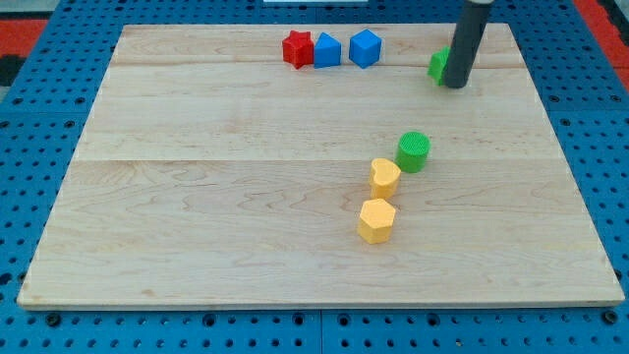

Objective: Move the yellow hexagon into the yellow heart

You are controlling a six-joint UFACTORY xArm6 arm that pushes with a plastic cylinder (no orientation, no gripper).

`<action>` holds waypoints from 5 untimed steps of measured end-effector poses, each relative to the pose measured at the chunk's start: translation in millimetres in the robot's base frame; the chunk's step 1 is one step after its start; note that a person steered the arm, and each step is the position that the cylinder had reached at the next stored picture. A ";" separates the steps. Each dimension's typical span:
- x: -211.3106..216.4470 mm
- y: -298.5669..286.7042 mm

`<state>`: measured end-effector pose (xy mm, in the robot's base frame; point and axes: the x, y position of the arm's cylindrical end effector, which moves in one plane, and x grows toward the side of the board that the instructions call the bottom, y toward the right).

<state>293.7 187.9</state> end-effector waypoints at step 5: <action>274.9 -132.9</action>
<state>568.5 55.1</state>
